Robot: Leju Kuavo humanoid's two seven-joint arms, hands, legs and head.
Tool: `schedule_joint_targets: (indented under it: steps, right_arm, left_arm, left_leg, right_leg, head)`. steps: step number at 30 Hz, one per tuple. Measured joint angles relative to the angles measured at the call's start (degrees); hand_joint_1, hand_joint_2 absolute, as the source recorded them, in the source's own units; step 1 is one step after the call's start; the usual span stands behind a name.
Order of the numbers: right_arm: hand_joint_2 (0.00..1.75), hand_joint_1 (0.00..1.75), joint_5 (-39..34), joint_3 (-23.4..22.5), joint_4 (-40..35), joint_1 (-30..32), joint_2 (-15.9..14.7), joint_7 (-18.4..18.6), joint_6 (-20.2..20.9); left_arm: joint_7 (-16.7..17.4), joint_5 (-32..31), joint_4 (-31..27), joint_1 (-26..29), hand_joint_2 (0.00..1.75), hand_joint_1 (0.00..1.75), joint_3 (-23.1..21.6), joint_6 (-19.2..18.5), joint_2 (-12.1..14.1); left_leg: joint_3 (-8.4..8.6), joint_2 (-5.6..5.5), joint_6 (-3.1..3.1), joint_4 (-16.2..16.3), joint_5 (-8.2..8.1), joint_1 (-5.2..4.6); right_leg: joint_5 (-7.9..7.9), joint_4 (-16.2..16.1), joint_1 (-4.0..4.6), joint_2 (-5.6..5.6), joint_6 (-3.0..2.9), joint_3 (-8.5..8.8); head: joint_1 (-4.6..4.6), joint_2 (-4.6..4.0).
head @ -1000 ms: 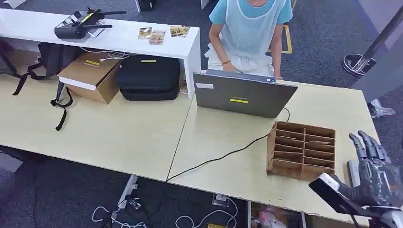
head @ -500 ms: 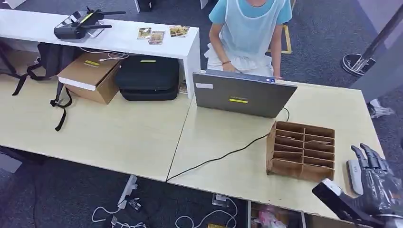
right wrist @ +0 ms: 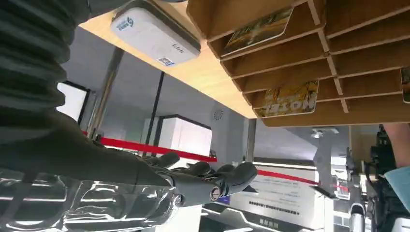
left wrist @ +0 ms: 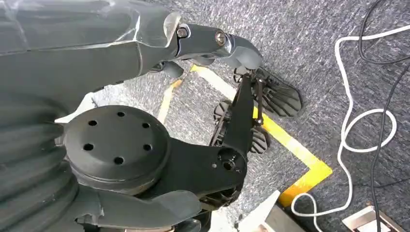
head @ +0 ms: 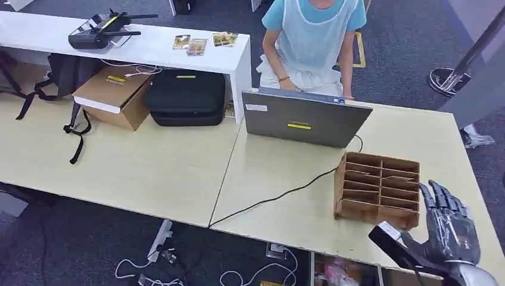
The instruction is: Pass the card to the sensor for recognition and then transmit it.
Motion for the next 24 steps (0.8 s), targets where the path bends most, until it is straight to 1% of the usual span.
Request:
schedule_joint_targets:
  steps: [5,12,17,24]
  right_arm:
    - [1.75,0.0,1.11,0.26,1.2,0.01,1.22,0.04,-0.55]
    - [1.75,0.0,2.71,0.11,2.51,0.28,2.1,0.35,-0.57]
    - [1.75,0.0,5.16,0.04,3.01,0.52,2.6,1.35,-0.46]
    - [1.75,0.0,6.08,-0.04,4.06,0.52,3.28,1.49,-0.41]
  left_arm:
    - [0.0,-1.35,-0.04,-0.16,1.75,0.0,0.79,0.0,-0.24]
    - [-0.02,-2.99,-0.04,-0.69,1.75,0.0,1.31,-0.07,-0.44]
    - [0.0,-4.26,-0.04,-0.96,1.75,0.0,1.73,-0.09,-0.5]
    - [0.0,-5.4,-0.04,-1.32,1.75,0.0,2.58,-0.15,-0.7]
  left_leg:
    - [0.0,0.01,0.0,0.0,-0.01,0.0]
    - [0.01,0.01,-0.01,0.0,-0.02,0.0]
    - [0.01,0.01,-0.01,0.0,-0.01,0.0]
    - [0.01,0.01,-0.01,0.0,-0.01,0.0]
  right_leg:
    - [0.0,-0.01,0.0,0.01,0.0,-0.02]
    - [0.0,-0.01,0.0,0.02,0.0,-0.02]
    - [0.0,-0.01,0.0,0.02,0.0,-0.01]
    - [0.0,-0.01,0.0,0.03,0.0,-0.02]
  head:
    - [0.02,0.0]
    - [0.0,0.0]
    - [0.0,0.0]
    - [0.0,0.0]
